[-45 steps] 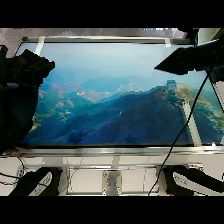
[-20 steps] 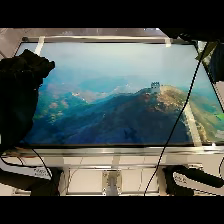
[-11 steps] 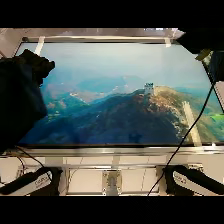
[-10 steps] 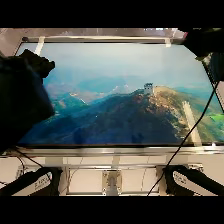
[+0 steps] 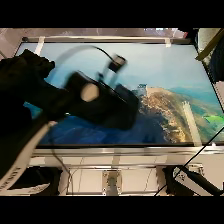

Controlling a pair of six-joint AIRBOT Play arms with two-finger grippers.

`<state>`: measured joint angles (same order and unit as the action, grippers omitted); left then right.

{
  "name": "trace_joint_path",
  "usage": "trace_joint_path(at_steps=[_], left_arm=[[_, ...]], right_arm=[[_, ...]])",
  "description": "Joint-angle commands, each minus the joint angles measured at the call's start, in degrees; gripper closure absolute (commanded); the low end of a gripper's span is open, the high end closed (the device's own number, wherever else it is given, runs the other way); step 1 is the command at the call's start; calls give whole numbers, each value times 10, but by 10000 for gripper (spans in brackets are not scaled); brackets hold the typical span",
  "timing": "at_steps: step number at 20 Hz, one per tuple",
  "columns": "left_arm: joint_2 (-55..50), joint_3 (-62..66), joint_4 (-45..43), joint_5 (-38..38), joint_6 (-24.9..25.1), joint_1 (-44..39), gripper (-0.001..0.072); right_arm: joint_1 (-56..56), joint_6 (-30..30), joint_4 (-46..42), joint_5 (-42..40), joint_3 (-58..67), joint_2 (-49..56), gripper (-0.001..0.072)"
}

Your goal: Fold the clothes and pants, and hang the long-sleeved shirts on hangers.

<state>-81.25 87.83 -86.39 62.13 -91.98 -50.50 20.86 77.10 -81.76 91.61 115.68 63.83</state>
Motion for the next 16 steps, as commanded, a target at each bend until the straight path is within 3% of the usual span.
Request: trace_joint_path(at_steps=[1, 5, 6, 7, 8, 11, 14, 16], left_arm=[[-100, 6, 9, -120, -1, -116, 693], [-97, 56, -68, -143, -2, -87, 688], [-86, 62, -82, -139, -2, -66, 503], [-74, 62, -82, -132, -5, -43, 98], [-57, 62, -83, -111, -25, -14, 14], [6, 62, -103, -18, -32, 84, 8], [47, 61, -199, 129, -41, 207, 10], [56, 41, -215, 193, -54, 306, 10]], right_arm=[[43, 4, 9, -3, -15, 19, 156], [43, 3, 65, -11, -17, 66, 154], [43, 3, 82, -10, -18, 80, 154], [43, 0, 99, -10, -23, 95, 154], [43, -3, 113, -9, -34, 106, 154], [42, -9, 140, -5, -123, 130, 154], [43, -38, 131, -13, -269, 131, 154], [43, -56, 123, -28, -376, 130, 154]])
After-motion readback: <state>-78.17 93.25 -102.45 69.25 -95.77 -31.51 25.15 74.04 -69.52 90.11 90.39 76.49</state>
